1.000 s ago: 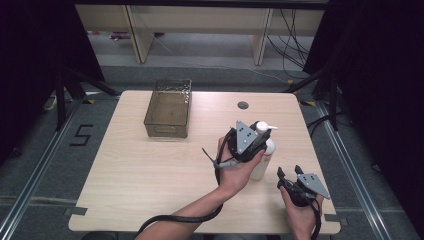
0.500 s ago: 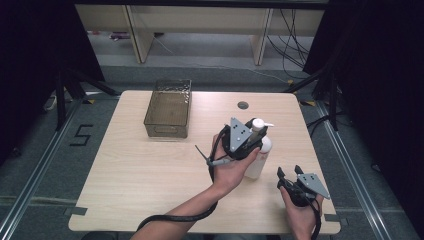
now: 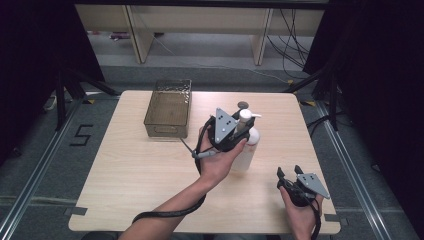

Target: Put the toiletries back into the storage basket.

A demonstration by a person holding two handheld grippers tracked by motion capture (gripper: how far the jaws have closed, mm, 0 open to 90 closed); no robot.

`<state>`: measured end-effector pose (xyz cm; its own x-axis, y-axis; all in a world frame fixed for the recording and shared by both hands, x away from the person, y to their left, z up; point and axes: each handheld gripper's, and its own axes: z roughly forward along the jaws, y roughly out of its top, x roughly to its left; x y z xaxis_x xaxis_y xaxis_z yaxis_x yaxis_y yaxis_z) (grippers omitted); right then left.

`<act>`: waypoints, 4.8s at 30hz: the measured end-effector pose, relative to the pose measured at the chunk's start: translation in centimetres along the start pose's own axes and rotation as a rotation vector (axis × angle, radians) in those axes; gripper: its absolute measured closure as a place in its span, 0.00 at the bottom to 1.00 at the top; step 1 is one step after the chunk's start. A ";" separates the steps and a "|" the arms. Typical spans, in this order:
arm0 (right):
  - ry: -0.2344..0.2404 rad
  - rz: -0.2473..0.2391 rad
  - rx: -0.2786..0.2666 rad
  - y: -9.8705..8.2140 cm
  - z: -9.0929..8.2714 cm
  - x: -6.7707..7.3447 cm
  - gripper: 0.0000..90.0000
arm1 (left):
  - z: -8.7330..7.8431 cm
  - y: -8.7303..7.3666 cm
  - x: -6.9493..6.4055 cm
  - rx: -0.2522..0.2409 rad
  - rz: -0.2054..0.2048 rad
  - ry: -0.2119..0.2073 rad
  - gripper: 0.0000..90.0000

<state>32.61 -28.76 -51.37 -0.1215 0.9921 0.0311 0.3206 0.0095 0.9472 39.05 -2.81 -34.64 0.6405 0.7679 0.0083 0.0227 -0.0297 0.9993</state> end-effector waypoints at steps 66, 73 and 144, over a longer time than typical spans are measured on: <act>-0.002 -0.010 0.007 0.0 0.0 0.2 0.40 | -3.9 2.3 8.3 -0.012 0.012 0.133 0.66; 0.007 -0.016 0.014 0.1 0.0 0.2 0.40 | -4.4 2.4 9.2 -0.011 0.015 0.162 0.66; -0.004 -0.016 0.039 0.1 0.0 0.3 0.40 | -4.0 5.6 18.2 -0.034 0.013 0.364 0.66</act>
<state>32.65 -28.46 -51.24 -0.1235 0.9922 0.0148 0.3547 0.0302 0.9345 47.75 13.57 -28.71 0.3252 0.9453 0.0271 -0.0128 -0.0243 0.9996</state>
